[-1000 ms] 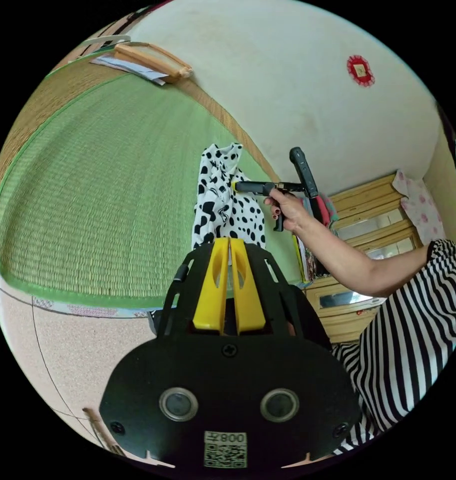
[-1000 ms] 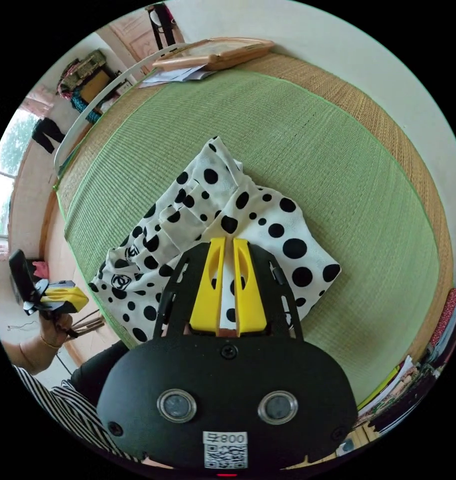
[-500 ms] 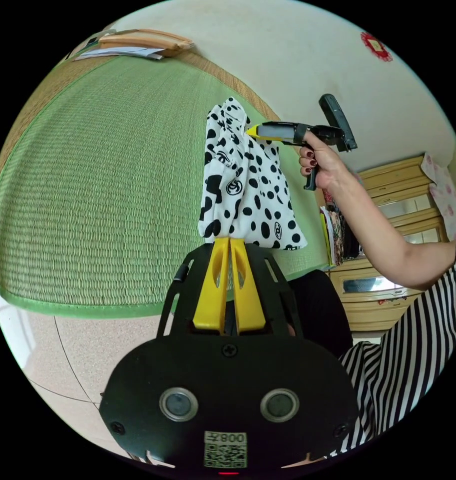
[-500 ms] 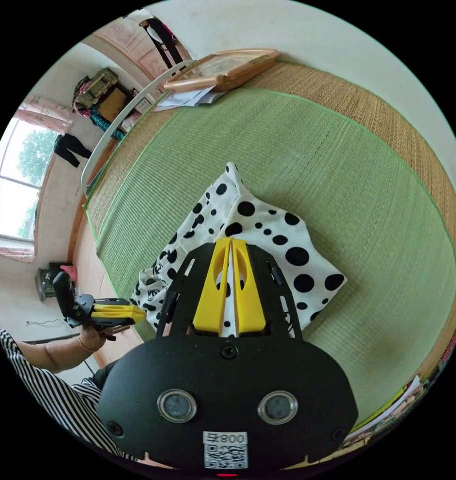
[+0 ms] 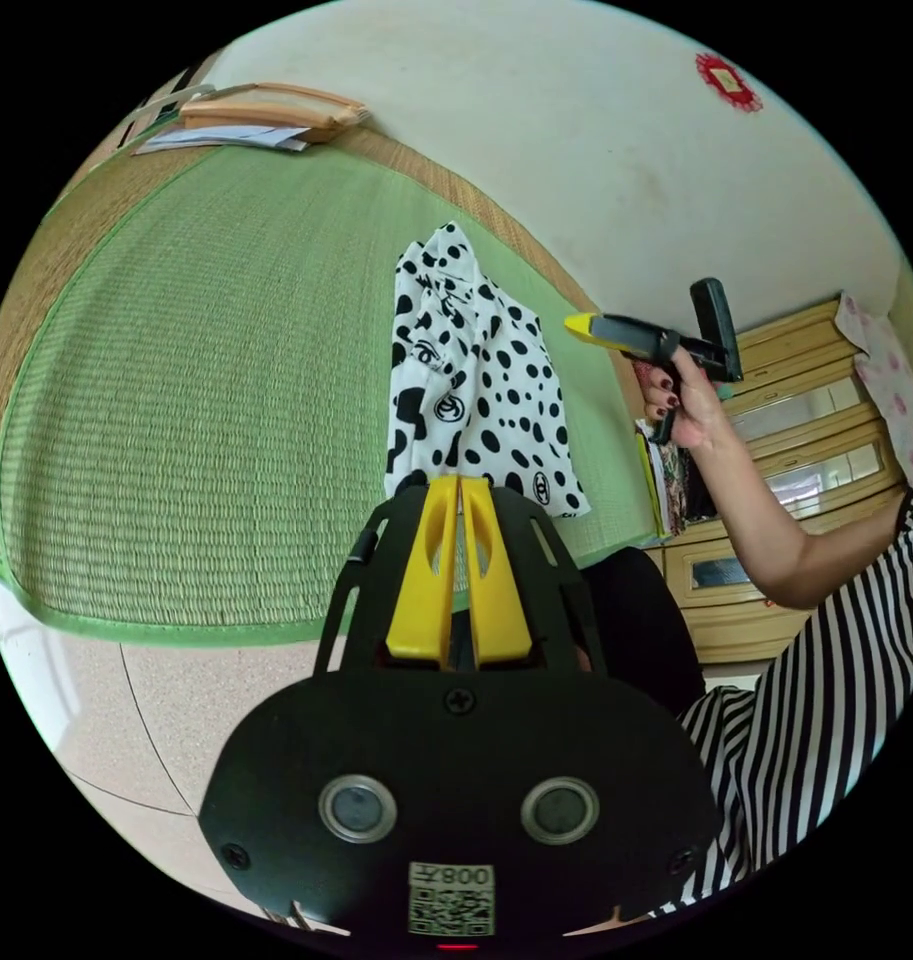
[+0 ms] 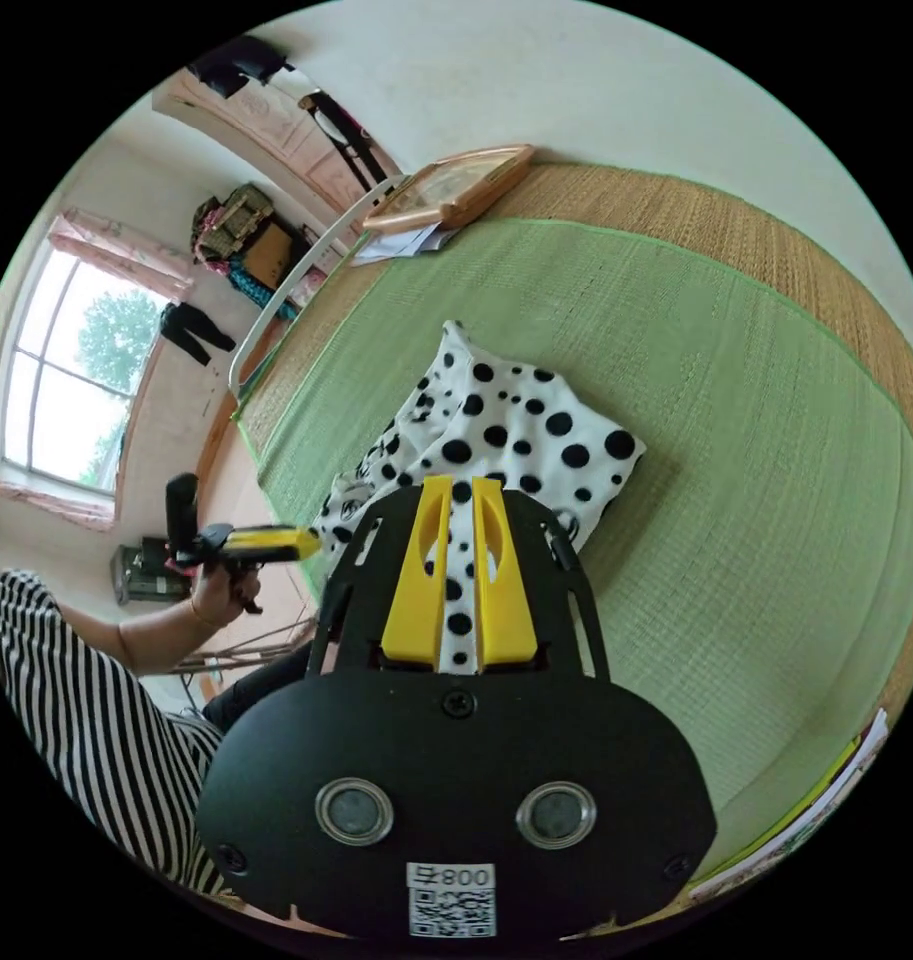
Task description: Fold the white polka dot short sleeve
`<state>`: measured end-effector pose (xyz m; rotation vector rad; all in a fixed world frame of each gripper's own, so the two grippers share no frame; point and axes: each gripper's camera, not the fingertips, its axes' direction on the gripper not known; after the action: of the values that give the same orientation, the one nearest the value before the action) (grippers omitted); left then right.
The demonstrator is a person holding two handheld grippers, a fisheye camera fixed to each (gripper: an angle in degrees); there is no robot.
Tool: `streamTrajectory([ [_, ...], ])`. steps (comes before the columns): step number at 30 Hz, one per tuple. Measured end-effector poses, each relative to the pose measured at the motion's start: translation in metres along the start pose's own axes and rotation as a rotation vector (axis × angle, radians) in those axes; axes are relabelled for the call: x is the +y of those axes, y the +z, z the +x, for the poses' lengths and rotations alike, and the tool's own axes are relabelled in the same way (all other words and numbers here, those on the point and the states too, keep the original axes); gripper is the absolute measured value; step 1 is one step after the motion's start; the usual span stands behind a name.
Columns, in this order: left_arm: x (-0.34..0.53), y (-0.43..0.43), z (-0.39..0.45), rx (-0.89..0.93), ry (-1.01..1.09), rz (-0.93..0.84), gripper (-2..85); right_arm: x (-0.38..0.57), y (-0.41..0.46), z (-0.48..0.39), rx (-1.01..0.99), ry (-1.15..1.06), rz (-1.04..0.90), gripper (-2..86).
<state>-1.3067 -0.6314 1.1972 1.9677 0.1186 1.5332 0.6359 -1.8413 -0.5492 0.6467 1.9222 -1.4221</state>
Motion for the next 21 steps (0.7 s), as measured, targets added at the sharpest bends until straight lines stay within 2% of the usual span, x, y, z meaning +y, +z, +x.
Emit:
streamTrajectory([
  [5,0.003,0.019,0.005,-0.047,-0.031,-0.014,0.1,0.074,0.015,-0.023,0.025,-0.079,-0.171,0.2],
  [9,0.006,0.035,0.013,-0.041,-0.037,-0.023,0.1,0.124,0.038,-0.01,0.101,-0.05,-0.315,0.0],
  [12,0.007,0.041,0.023,-0.043,-0.052,-0.028,0.1,0.14,0.027,0.004,0.028,-0.022,-0.283,0.1],
  [18,0.012,0.061,0.042,-0.075,-0.059,-0.033,0.2,0.147,0.015,0.002,0.097,-0.1,-0.289,0.1],
  [21,0.015,0.063,0.057,-0.094,-0.065,-0.019,0.5,0.15,0.003,0.015,0.055,-0.074,-0.281,0.1],
])
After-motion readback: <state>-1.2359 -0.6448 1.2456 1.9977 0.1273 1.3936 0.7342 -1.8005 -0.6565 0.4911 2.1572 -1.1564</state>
